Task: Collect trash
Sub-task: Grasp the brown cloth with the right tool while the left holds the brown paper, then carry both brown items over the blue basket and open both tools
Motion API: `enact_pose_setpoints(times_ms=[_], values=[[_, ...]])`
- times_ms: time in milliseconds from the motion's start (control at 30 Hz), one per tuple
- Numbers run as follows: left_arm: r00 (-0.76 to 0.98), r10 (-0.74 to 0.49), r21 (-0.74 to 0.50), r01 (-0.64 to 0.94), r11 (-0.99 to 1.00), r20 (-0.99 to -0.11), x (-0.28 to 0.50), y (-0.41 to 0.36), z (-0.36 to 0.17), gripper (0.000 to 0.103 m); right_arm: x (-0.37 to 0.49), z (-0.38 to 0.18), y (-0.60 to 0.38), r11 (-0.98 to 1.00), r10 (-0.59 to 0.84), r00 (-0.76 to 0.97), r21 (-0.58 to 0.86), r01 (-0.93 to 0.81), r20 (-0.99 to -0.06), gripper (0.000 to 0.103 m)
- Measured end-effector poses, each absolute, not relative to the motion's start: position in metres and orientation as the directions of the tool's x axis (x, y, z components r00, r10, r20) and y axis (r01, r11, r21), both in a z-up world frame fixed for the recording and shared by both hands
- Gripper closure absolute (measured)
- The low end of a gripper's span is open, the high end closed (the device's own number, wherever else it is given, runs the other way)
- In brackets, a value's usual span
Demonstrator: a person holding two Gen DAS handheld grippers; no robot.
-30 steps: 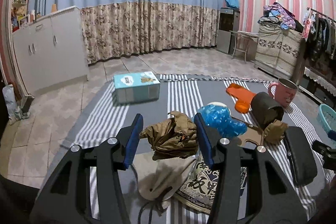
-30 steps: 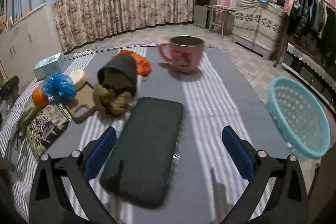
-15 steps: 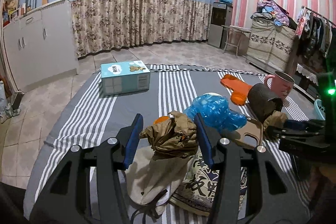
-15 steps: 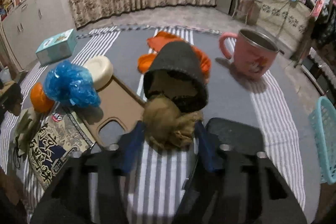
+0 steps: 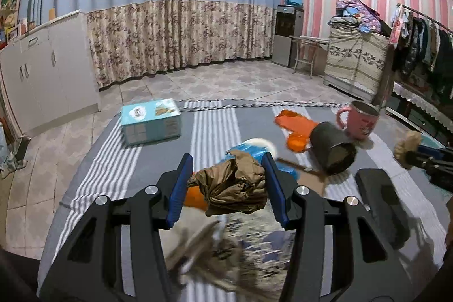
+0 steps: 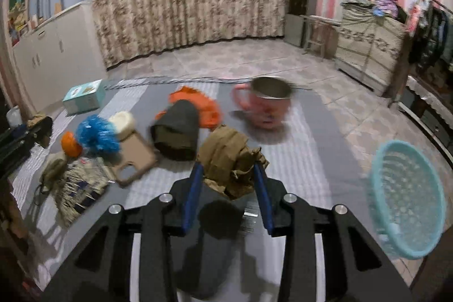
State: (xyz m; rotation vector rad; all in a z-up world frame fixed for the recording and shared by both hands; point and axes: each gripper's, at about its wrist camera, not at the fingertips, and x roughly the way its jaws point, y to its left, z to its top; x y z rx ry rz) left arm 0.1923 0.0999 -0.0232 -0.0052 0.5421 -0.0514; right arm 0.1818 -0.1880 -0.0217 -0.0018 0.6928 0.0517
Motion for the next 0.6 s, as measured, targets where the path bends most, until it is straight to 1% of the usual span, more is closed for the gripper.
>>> enact_pose_setpoints(times_ms=[133,267,400,533,600], values=[[0.857,-0.053,0.006,0.066,0.998,-0.512,0.19,0.067,-0.018,0.054,0.165,-0.015,-0.245,0.999,-0.04,0.771,-0.014,0.04,-0.636,0.066],[0.852,-0.078,0.011,0.098,0.995,-0.517,0.189,0.034,-0.013,0.054,0.149,-0.014,-0.301,0.992,-0.105,0.771,-0.009,0.129,-0.629,0.066],[0.843,-0.122,0.02,0.156,0.988,-0.523,0.189,-0.008,-0.01,0.054,0.147,-0.009,-0.344,0.98,-0.137,0.775,0.031,0.198,-0.617,0.066],[0.833,-0.199,0.006,0.236,0.972,-0.516,0.187,-0.055,-0.004,0.054,0.144,-0.001,-0.375,0.969,-0.195,0.78,0.006,0.247,-0.595,0.066],[0.826,-0.232,0.004,0.273,0.962,-0.514,0.188,-0.08,-0.003,0.054,0.142,-0.004,-0.39,0.964,-0.205,0.775,0.014,0.266,-0.598,0.066]])
